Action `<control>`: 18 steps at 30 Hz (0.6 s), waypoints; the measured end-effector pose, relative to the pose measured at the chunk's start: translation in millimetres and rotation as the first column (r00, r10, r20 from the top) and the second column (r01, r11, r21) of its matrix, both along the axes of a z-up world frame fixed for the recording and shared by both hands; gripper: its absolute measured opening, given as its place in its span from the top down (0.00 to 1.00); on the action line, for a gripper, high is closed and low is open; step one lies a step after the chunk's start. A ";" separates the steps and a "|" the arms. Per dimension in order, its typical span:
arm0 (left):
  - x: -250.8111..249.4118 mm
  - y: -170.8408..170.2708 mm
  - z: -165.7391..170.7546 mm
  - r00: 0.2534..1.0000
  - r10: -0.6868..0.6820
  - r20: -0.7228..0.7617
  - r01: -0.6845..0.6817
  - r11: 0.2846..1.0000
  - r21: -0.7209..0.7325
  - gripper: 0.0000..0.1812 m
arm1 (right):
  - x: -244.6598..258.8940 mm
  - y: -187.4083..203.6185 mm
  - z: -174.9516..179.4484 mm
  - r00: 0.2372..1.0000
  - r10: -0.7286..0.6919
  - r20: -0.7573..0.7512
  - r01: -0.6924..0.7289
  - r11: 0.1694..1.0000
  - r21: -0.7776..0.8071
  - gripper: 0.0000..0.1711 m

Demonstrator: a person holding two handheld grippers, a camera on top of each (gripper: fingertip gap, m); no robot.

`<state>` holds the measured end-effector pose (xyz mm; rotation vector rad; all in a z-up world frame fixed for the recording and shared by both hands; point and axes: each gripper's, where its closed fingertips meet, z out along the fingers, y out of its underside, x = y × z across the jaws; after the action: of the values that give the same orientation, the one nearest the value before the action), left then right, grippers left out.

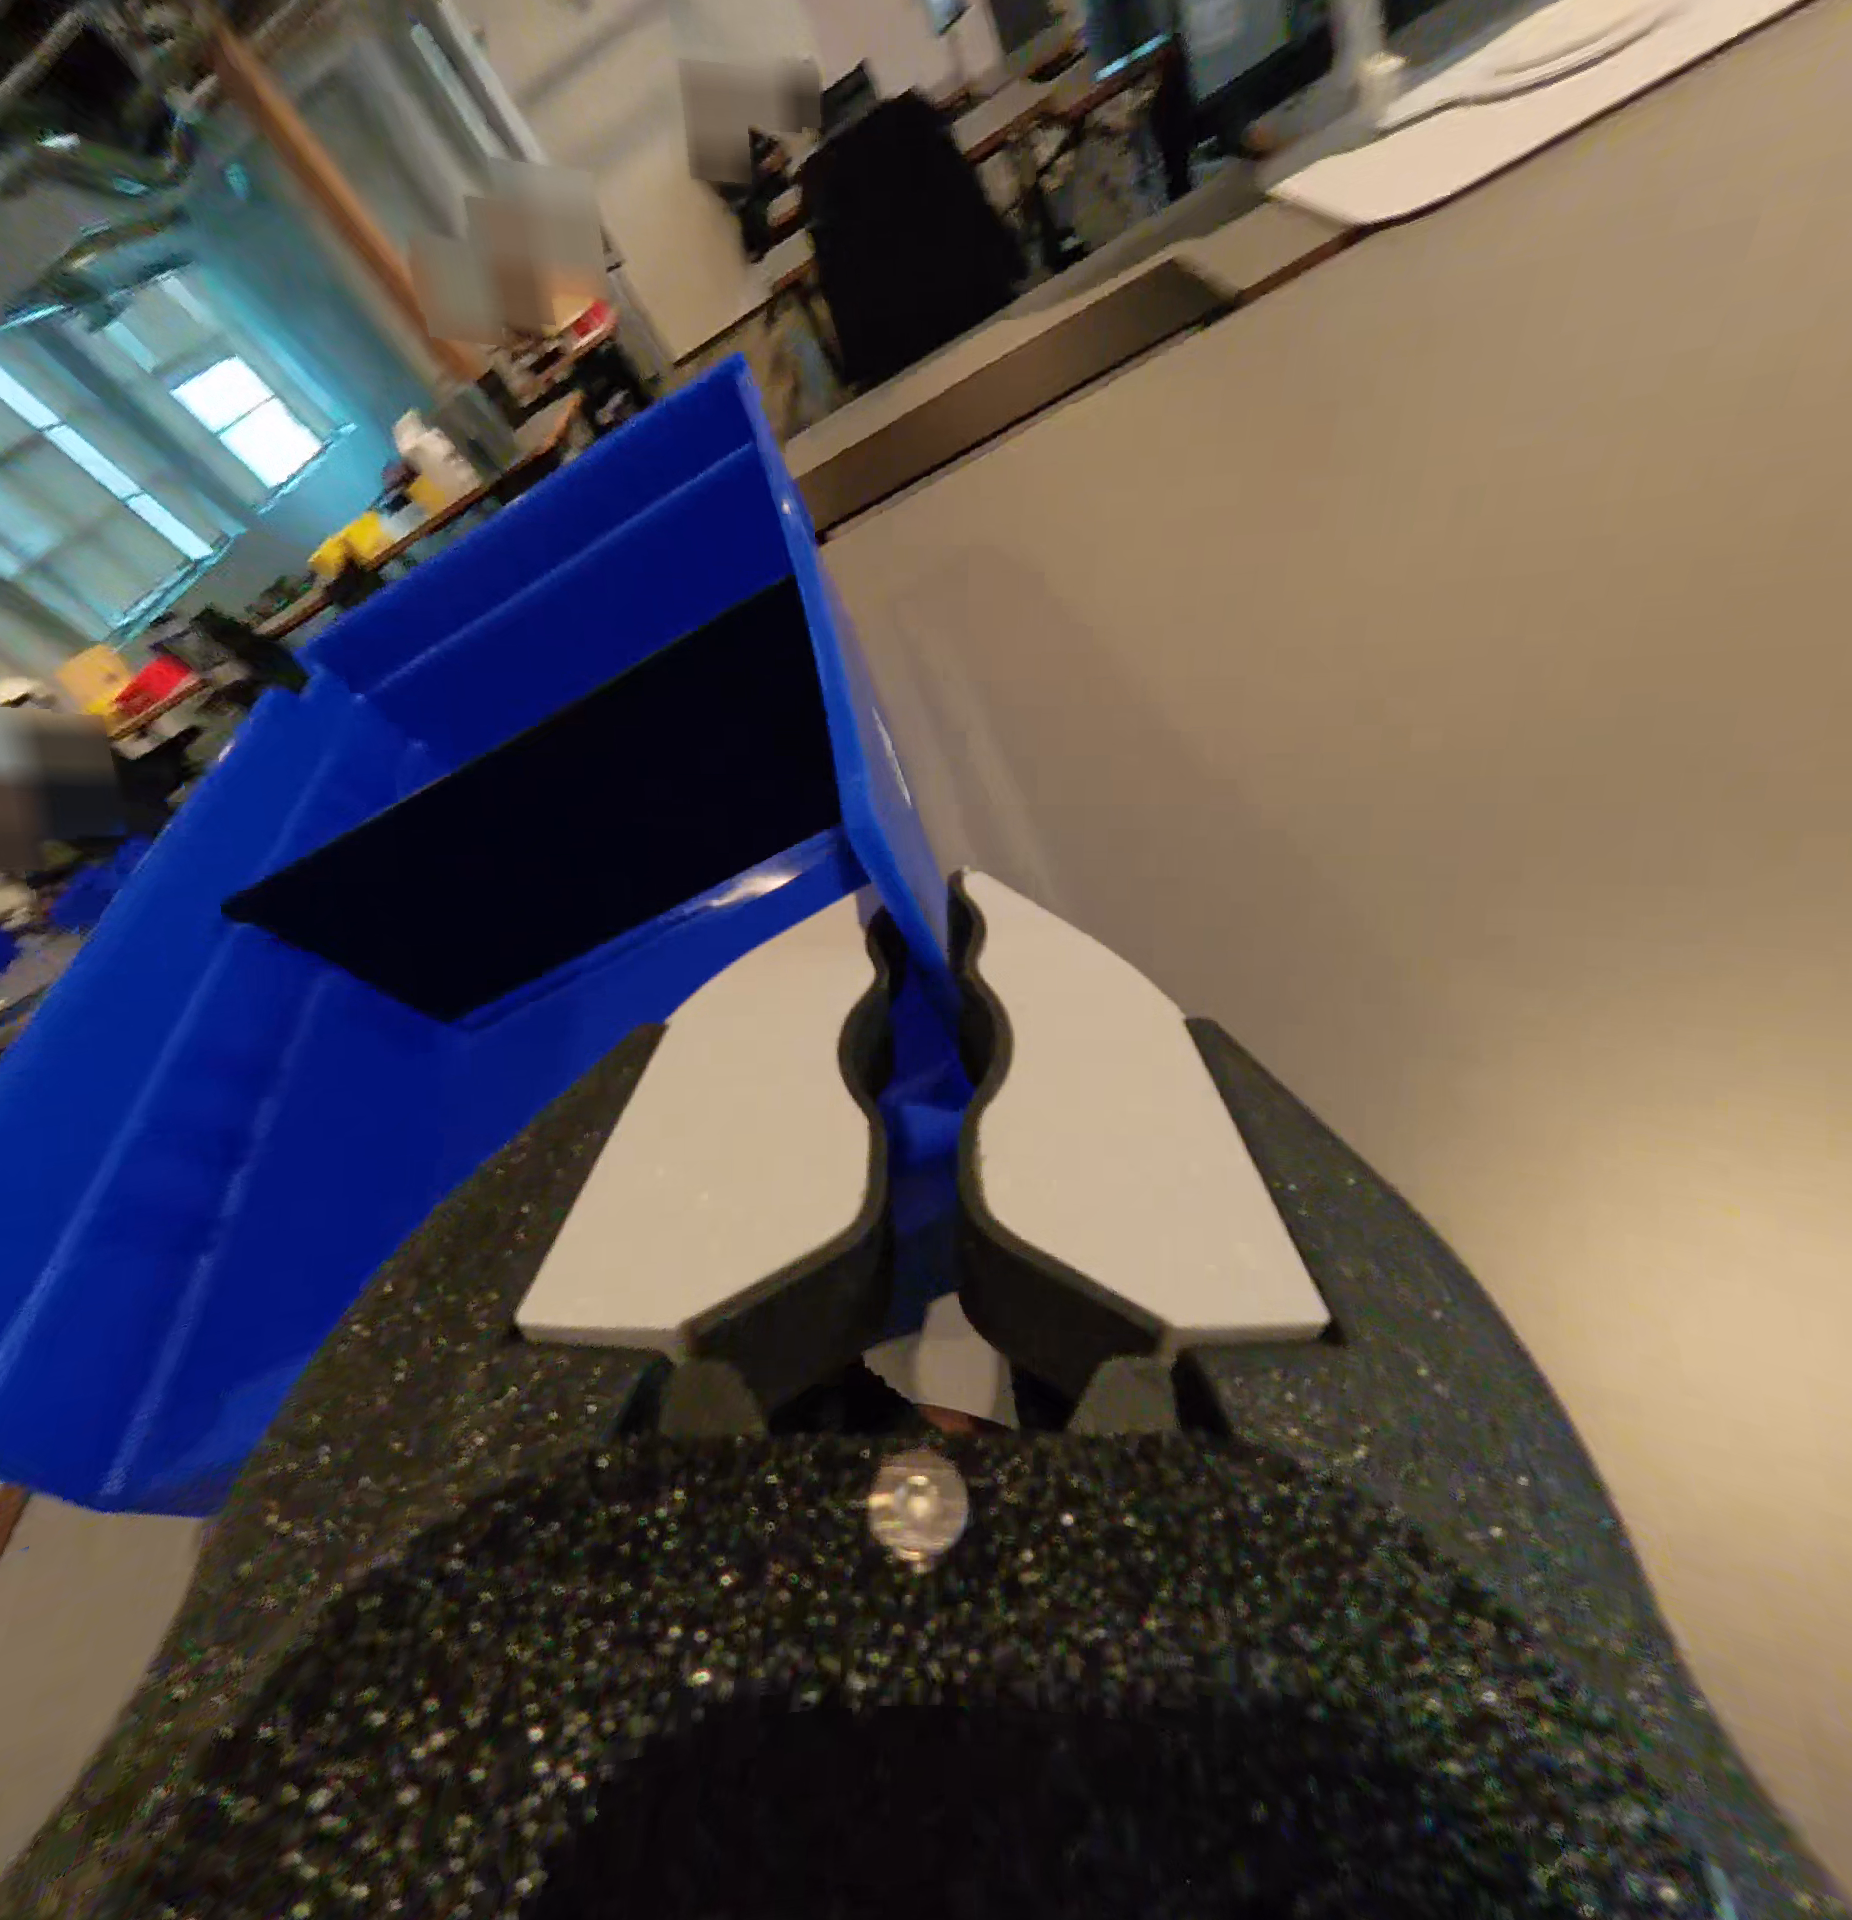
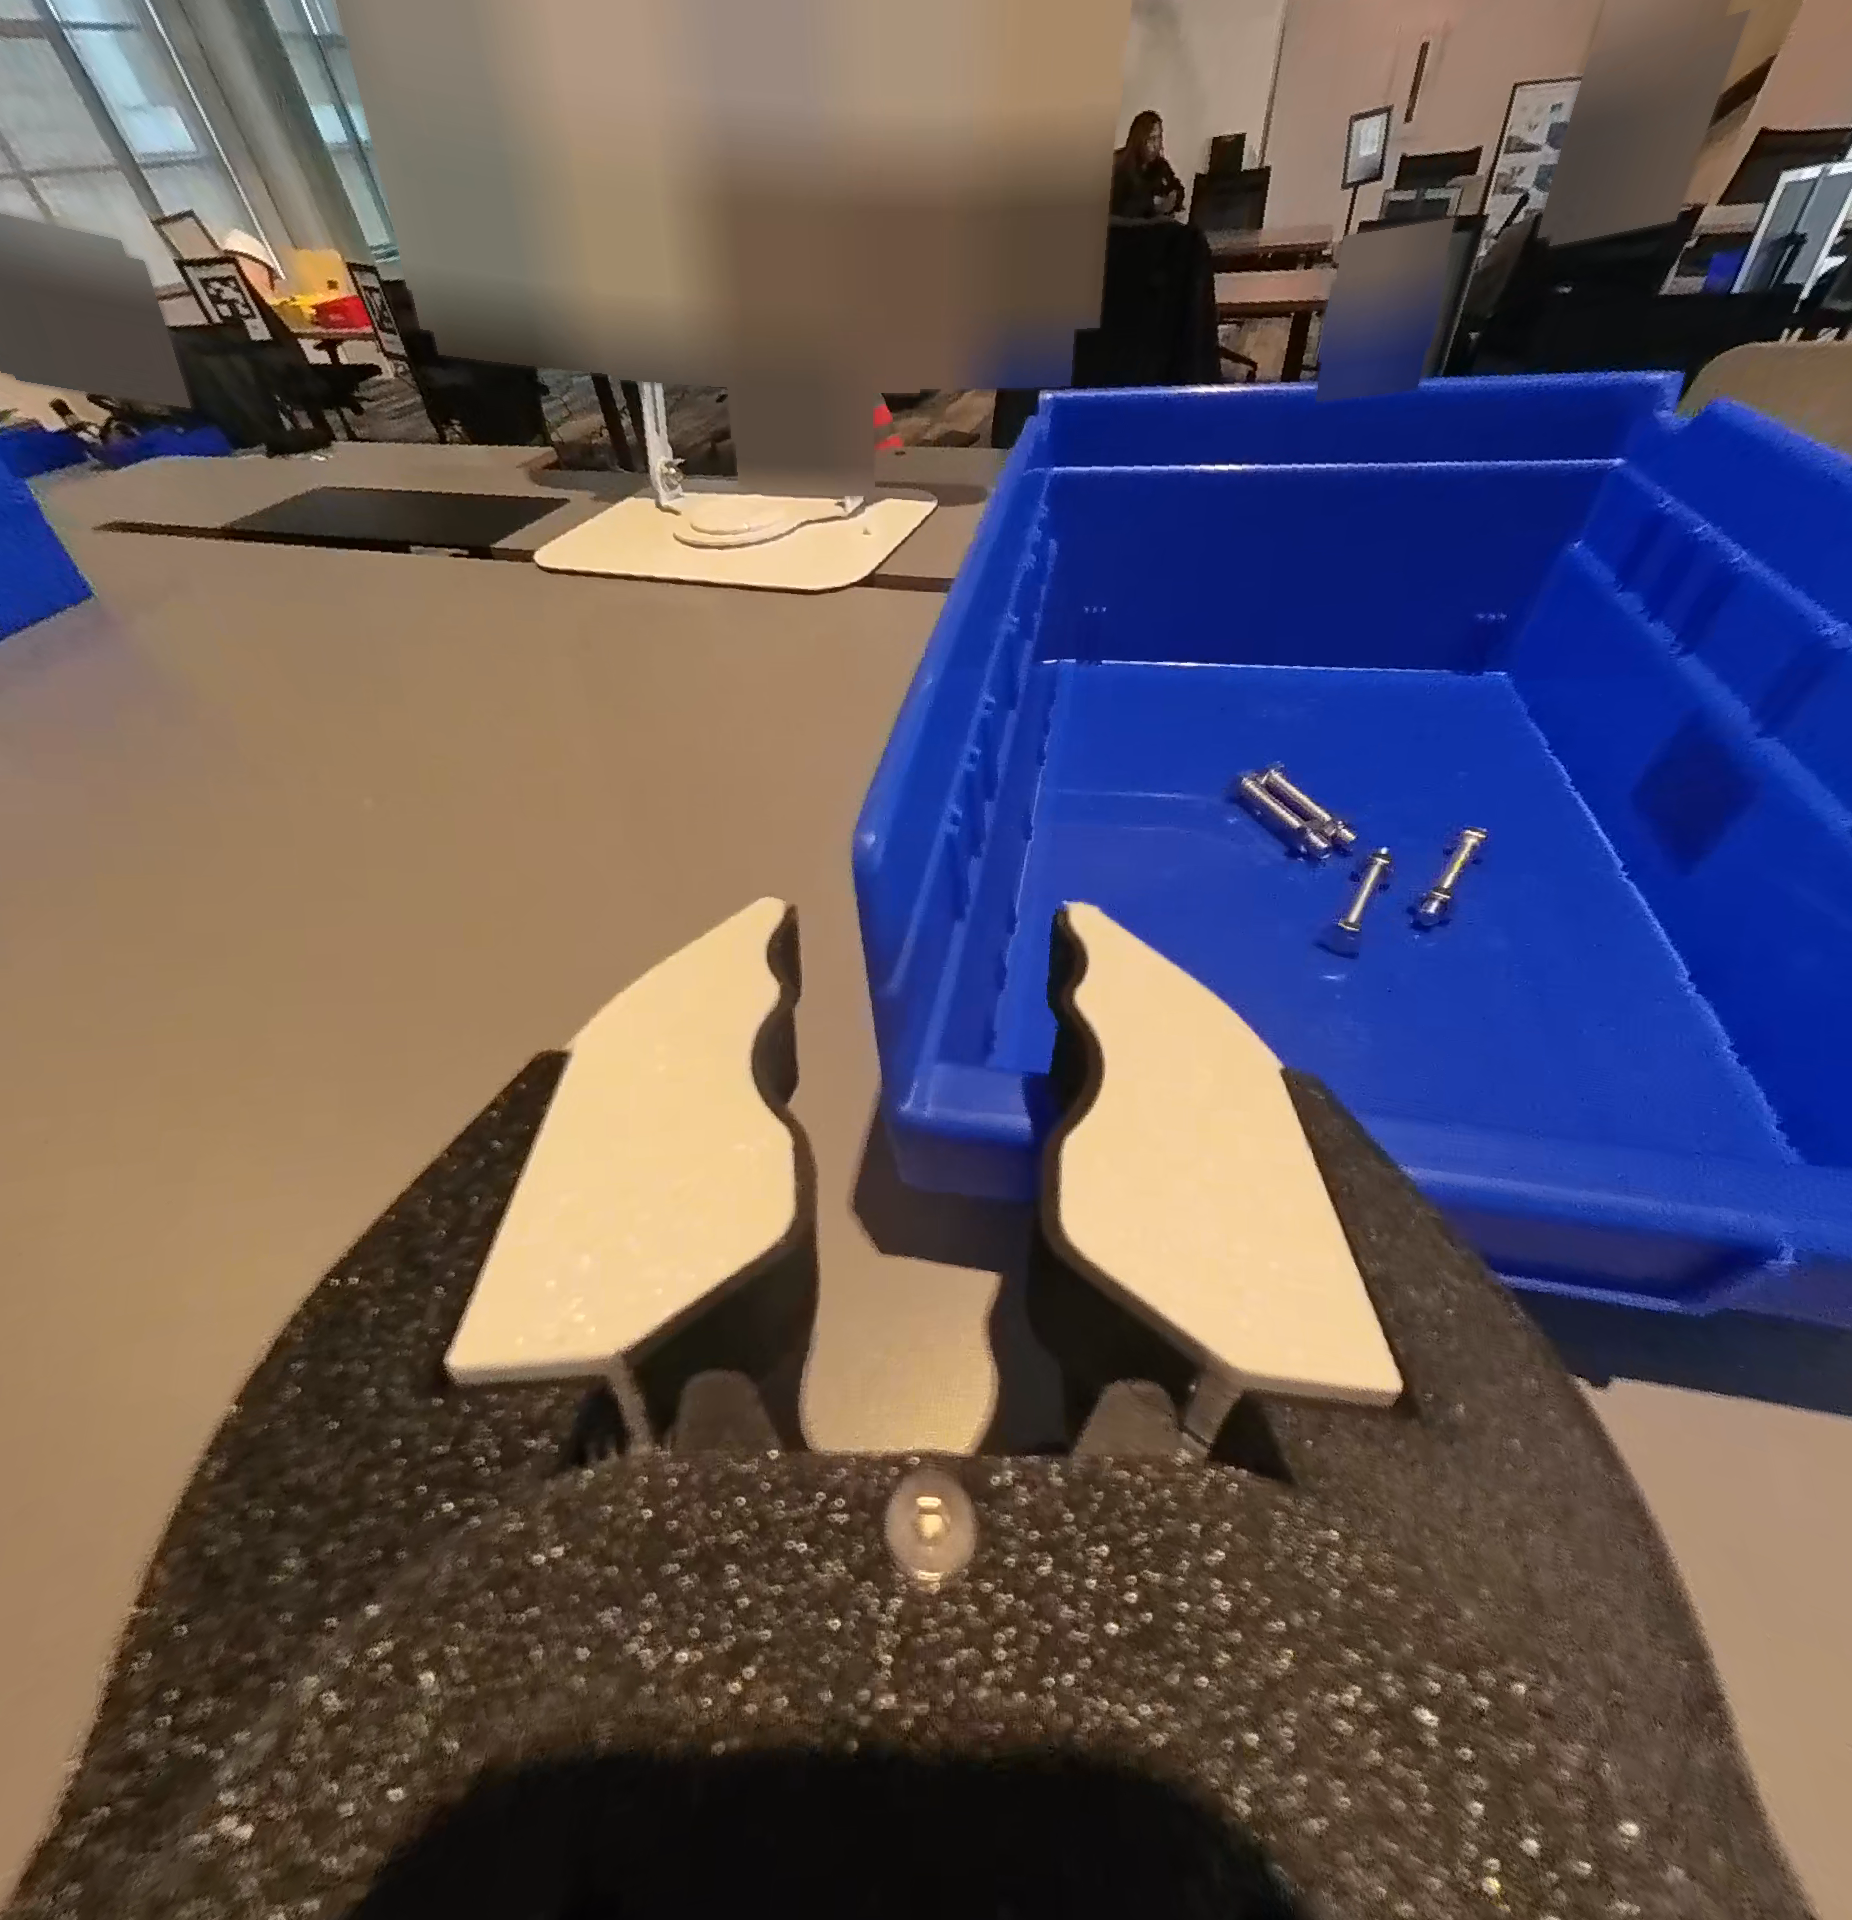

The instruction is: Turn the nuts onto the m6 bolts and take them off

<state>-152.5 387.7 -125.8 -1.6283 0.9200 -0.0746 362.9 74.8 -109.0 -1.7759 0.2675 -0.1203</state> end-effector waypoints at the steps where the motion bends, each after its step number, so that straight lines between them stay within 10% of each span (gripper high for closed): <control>1: 2.2 -11.5 0.0 0.998 -0.057 0.010 0.057 0.998 -0.013 0.96 | 0.3 0.3 -0.6 1.000 -0.005 0.004 0.005 1.000 -0.006 0.74; 7: 17.8 -96.1 0.6 0.886 -0.463 0.030 0.464 0.886 -0.026 0.97 | 2.5 2.2 -4.8 0.999 -0.033 0.009 0.034 0.999 -0.039 0.81; 18: 27.9 -236.4 2.3 0.369 -0.911 0.183 0.925 0.342 -0.163 0.98 | -11.1 9.0 -10.5 0.992 0.092 0.083 -0.079 0.986 -0.146 0.94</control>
<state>-124.6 151.2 -123.5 -1.0691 1.7629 -1.0826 351.9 83.8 -119.5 -1.9155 0.1202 -0.1600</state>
